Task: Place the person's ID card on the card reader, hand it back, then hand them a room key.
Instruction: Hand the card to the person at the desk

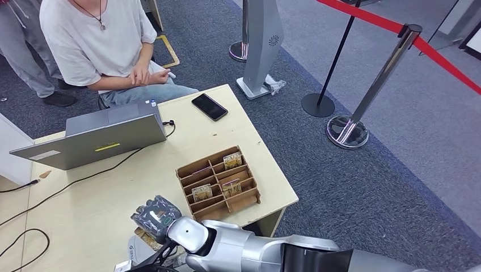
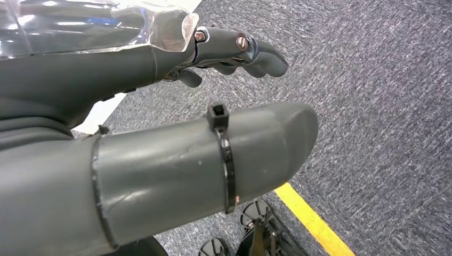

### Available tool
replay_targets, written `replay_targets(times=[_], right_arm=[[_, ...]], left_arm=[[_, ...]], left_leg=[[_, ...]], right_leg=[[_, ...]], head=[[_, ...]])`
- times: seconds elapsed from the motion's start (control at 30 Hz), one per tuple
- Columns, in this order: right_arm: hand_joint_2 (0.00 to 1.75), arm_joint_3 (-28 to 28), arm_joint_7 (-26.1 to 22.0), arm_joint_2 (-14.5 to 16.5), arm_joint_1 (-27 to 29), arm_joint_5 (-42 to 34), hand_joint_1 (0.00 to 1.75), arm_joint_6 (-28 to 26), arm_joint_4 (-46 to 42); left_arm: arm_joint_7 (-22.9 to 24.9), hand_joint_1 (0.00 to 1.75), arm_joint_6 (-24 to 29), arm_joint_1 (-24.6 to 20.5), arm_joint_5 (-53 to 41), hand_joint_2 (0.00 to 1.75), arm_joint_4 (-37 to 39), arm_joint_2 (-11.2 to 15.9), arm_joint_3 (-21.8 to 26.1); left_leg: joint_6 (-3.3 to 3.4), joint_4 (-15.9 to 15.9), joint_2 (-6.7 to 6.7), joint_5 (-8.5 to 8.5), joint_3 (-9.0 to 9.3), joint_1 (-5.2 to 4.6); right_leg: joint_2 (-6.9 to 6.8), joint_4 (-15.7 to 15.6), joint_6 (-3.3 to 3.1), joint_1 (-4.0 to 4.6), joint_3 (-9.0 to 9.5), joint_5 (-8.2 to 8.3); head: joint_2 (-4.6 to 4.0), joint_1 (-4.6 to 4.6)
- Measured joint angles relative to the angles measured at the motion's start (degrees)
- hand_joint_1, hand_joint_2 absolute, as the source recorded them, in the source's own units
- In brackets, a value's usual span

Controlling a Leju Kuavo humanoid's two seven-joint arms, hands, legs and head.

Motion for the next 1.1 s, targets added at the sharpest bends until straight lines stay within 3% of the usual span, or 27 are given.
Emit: replay_targets(times=[0.17, 0.5, 0.73, 0.9, 1.1], right_arm=[[1.75, -5.57, -5.54, -1.05, -0.13, -6.45, 1.75, -0.01, -6.43], [1.75, -9.89, -6.97, -2.72, -0.12, -7.67, 1.75, -0.29, -12.83], [1.75, -14.41, -11.86, -4.56, 0.52, -13.81, 1.75, -4.26, -21.06], [1.75, -19.7, -14.15, -5.87, -1.42, -11.78, 1.75, -11.35, -25.61], [1.75, -25.74, -15.72, -6.19, -9.75, -7.19, 1.75, -21.15, -22.86]], left_arm=[[0.02, 0.0, 0.02, 0.02, -0.22, 0.0, 0.0, 0.02, 0.0], [-0.04, 0.0, 0.02, 0.02, -0.49, 0.0, 0.0, 0.02, 0.0], [-1.16, 0.0, -0.13, 0.17, -1.05, 0.0, 0.0, 0.09, 0.0], [-1.06, 0.0, -0.54, 0.1, -2.21, 0.0, 0.0, 0.25, -0.08], [-0.5, 0.0, -0.36, -0.05, -3.39, 0.0, 0.0, 0.56, -0.53]], left_leg=[[0.0, 0.0, 0.0, 0.0, 0.0, 0.0], [0.0, 0.0, 0.0, 0.0, 0.0, 0.0], [0.0, 0.0, -0.01, 0.0, -0.01, -0.01], [0.0, 0.02, 0.0, 0.0, 0.0, -0.03], [-0.01, 0.03, 0.01, 0.02, 0.01, -0.02]], right_leg=[[0.0, 0.0, 0.0, 0.0, 0.0, 0.0], [0.0, 0.0, 0.0, 0.0, -0.01, 0.0], [0.0, 0.0, 0.0, 0.0, -0.01, 0.0], [0.0, 0.0, 0.01, -0.03, -0.01, 0.02], [0.01, 0.01, 0.0, -0.04, 0.0, 0.05]], head=[[0.0, 0.01], [0.0, 0.0], [0.0, 0.0], [0.0, -0.01], [0.0, -0.02]])
